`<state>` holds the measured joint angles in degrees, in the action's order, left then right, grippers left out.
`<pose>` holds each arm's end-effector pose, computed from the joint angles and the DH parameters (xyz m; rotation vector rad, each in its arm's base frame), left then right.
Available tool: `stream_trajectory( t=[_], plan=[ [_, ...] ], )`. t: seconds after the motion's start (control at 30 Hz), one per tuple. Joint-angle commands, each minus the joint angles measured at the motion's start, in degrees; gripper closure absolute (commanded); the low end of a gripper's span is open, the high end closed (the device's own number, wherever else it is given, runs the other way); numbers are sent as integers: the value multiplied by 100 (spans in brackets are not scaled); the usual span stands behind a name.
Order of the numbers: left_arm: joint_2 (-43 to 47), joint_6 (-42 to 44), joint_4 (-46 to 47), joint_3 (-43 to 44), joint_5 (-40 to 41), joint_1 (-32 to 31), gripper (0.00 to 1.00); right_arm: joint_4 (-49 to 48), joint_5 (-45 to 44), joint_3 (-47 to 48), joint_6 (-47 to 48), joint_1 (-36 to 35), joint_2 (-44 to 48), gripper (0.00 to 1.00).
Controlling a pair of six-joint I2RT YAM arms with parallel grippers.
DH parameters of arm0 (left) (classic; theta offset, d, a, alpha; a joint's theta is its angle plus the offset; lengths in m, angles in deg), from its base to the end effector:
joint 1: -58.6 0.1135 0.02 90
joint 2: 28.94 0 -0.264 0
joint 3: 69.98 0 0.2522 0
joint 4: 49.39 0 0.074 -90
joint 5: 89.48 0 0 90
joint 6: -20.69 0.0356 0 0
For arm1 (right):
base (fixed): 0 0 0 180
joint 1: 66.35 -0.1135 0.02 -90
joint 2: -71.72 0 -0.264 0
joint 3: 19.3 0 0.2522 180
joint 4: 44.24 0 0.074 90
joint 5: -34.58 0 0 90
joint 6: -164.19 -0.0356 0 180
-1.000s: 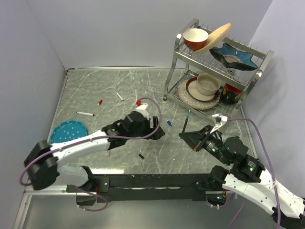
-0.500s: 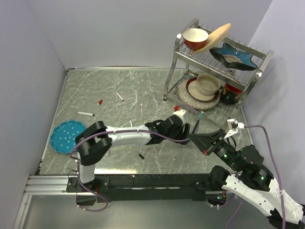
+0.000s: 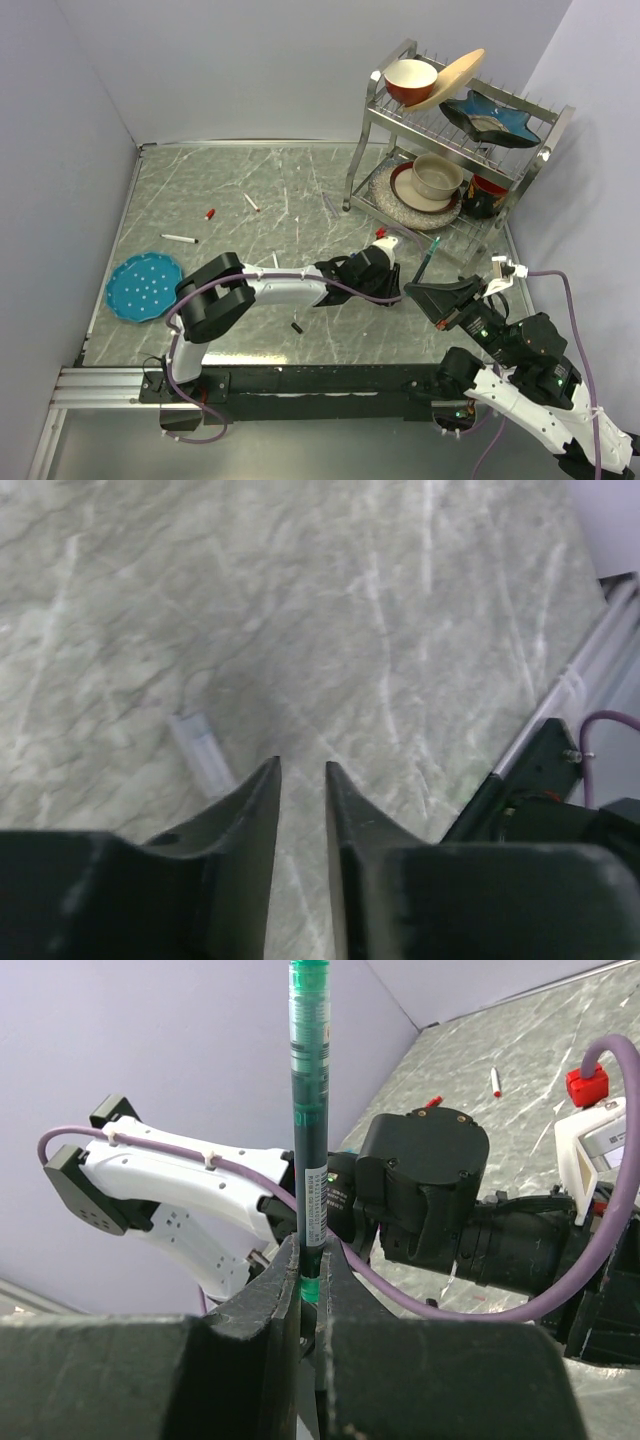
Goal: Insert the pens into the pen caps
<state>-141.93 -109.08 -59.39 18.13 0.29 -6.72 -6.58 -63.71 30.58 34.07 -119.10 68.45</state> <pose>0.1843 -0.4015 0.1878 0.5280 2.3177 -0.9877 0.0268 0.0268 0.3288 -0.0394 1.5348 1.2203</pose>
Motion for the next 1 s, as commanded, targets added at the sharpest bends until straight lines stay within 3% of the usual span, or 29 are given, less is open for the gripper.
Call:
stream_trajectory(
  t=[0.0, 0.1, 0.37, 0.57, 0.77, 0.97],
  plan=[
    [-82, -13, 467, 106, -337, -42, 80, -105, -6, 159, -101, -16, 28, 100],
    [-188, -75, 528, 63, -364, -42, 90, -114, 30, 203, -102, -16, 2, 100],
    [-496, -92, 388, 212, -294, -51, 99, -96, -41, 282, -101, -16, -34, 100],
    [-610, -171, 98, 212, 5, -42, 99, -96, -67, 264, -128, -25, -16, 100],
    [-461, -435, -604, 89, 1199, -7, 99, -52, -85, 378, -101, -16, -25, 100],
    [-277, -1138, -1045, -147, 1806, 309, 99, -87, -23, 317, -145, -16, -42, 100]
  ],
)
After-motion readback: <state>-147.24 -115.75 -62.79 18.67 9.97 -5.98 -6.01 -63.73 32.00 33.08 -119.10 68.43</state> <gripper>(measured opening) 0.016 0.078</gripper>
